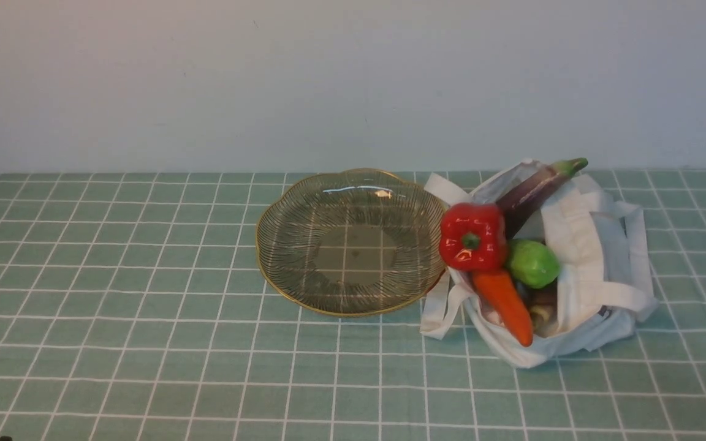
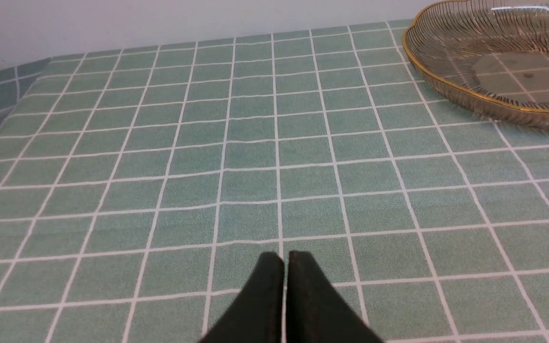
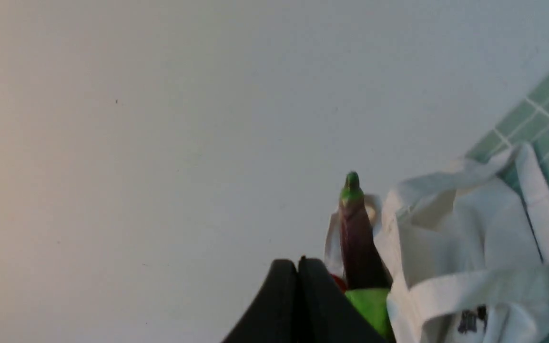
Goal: Take vegetables from cloth bag on blue coffee tablecloth place on plate.
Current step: 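Reach for the red bell pepper in the white bag with the right gripper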
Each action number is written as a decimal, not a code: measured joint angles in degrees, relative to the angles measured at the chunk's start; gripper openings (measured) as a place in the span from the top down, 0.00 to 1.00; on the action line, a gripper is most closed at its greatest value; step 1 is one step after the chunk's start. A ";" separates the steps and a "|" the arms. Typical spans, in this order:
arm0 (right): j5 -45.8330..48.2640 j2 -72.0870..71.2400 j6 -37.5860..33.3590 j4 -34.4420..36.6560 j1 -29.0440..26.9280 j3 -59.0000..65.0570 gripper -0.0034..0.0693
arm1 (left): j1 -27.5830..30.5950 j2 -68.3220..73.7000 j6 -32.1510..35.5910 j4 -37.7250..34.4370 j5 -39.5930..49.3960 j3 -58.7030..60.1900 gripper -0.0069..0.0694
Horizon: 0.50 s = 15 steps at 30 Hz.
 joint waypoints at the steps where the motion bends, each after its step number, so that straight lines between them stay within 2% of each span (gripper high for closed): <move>1: 0.45 0.39 -2.00 -0.11 0.00 -2.02 0.97 | 0.00 0.00 0.00 0.00 0.00 0.00 0.92; 5: 5.80 9.78 -11.86 -3.02 0.00 -15.71 0.97 | 0.00 0.00 0.00 0.00 0.00 0.00 0.92; 6: 6.37 10.54 -12.24 -3.29 0.00 -16.45 0.97 | 0.00 0.00 0.00 0.00 0.00 0.00 0.92; 8: 15.88 22.31 -15.13 -8.52 0.00 -26.07 0.97 | 0.00 0.00 0.00 0.00 0.00 0.00 0.92; 13: 38.74 47.11 -12.22 -19.84 0.06 -40.96 0.97 | 0.00 0.00 0.00 0.00 0.00 0.00 0.92; 15: 44.26 55.85 -12.49 -22.26 0.69 -45.34 0.97 | 0.00 0.00 0.00 0.00 0.00 0.00 0.92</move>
